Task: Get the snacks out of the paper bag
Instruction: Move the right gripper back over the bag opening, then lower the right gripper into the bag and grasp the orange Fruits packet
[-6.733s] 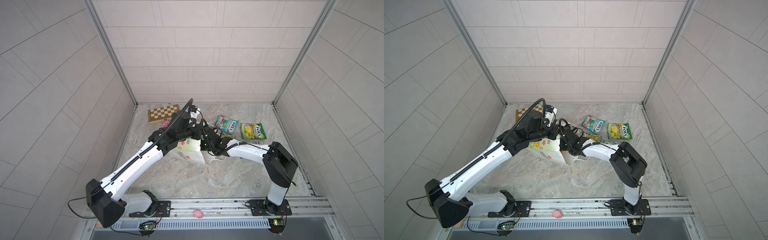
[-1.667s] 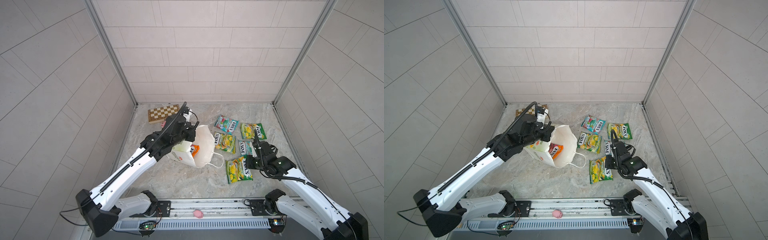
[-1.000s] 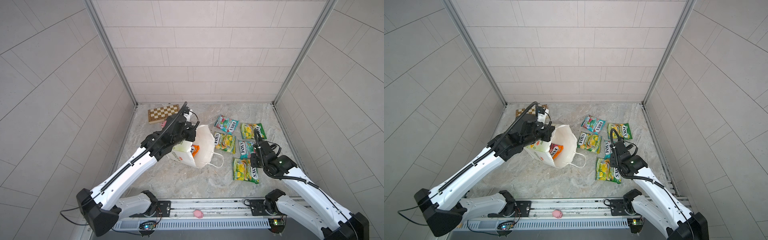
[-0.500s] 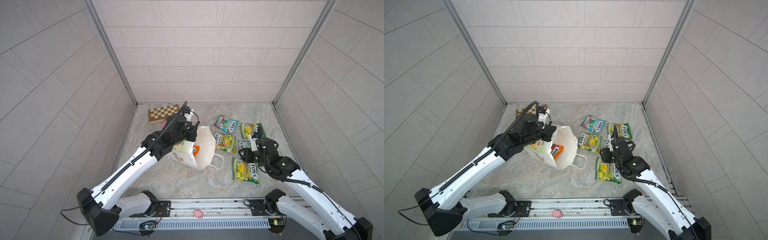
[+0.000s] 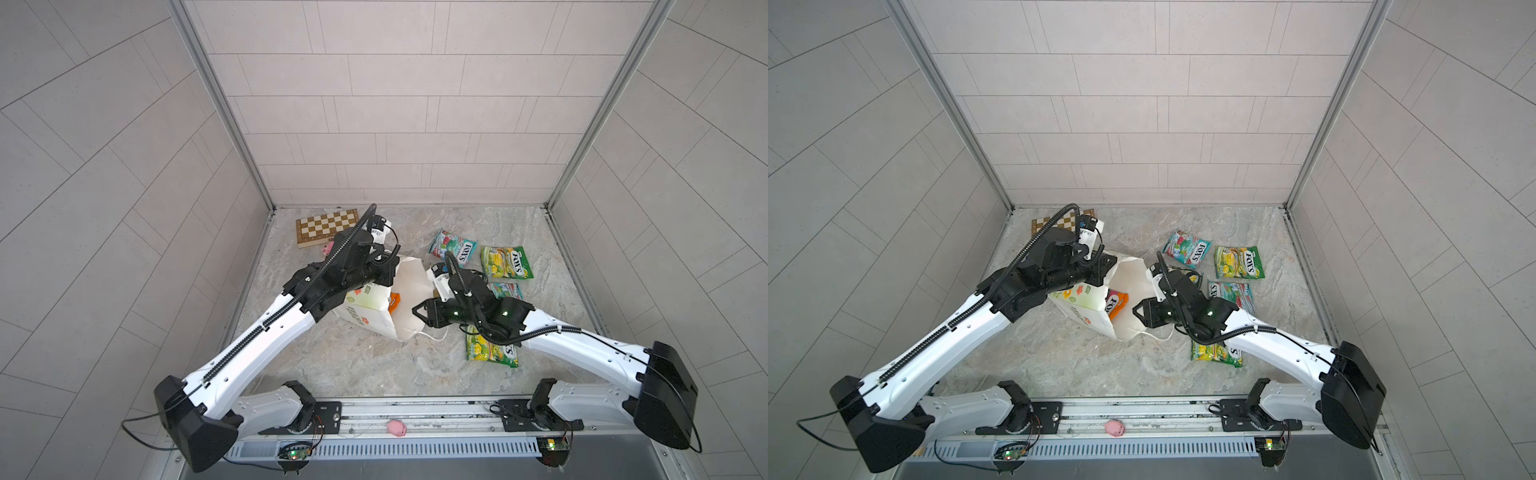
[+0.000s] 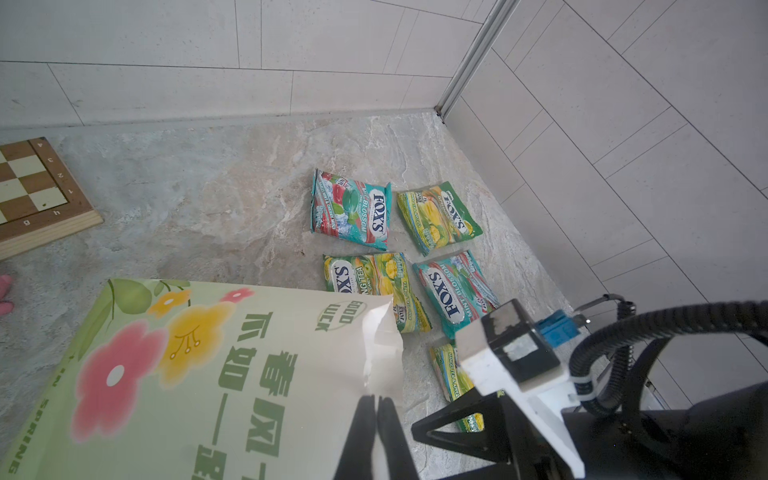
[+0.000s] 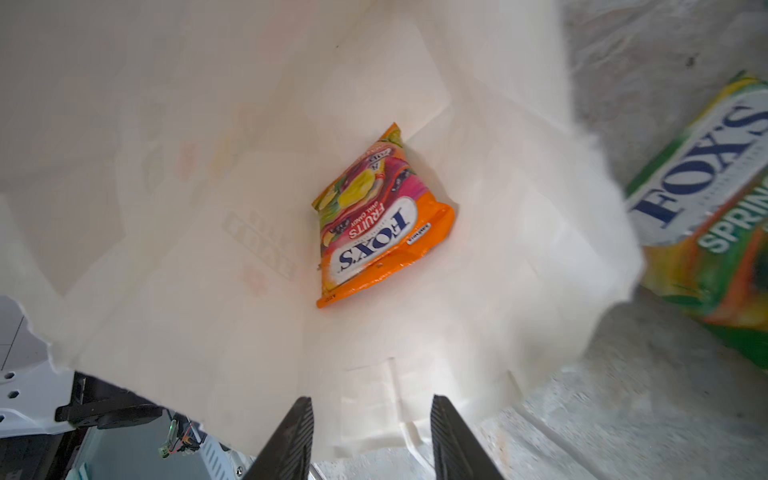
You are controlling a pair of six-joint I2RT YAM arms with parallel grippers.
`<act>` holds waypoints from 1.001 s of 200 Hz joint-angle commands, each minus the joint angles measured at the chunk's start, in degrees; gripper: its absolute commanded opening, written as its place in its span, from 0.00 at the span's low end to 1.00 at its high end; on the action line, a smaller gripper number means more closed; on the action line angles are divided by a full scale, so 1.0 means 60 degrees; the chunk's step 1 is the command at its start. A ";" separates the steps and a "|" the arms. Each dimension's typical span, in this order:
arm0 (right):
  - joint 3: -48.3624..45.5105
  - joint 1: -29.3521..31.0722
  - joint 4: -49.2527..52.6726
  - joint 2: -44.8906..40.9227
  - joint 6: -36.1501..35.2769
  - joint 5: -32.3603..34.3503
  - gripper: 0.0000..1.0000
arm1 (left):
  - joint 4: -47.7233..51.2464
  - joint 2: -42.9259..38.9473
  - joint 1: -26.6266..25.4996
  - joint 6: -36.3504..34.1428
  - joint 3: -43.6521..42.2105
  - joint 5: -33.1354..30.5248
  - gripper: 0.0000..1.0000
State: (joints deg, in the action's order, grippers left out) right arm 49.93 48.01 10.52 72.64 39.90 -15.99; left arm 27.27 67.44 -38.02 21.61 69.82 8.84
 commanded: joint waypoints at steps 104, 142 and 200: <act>0.1689 0.0598 -0.0194 0.3074 0.1134 0.1091 0.48 | -0.0483 0.0009 -0.0018 0.0114 -0.0006 0.0020 0.00; 0.2763 0.0597 0.0896 0.3994 0.1236 0.1325 0.49 | -0.0510 0.0037 -0.0012 0.0134 0.0007 0.0028 0.00; 0.3119 0.0602 0.1450 0.4503 0.1716 0.2127 0.50 | -0.0526 0.0065 -0.0021 0.0179 -0.0005 0.0005 0.00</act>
State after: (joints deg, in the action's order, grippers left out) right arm 68.45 51.37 15.86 99.39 48.27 -7.03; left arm 25.96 67.83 -38.02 22.48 69.82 8.84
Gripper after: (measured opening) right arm 0.501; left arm 0.061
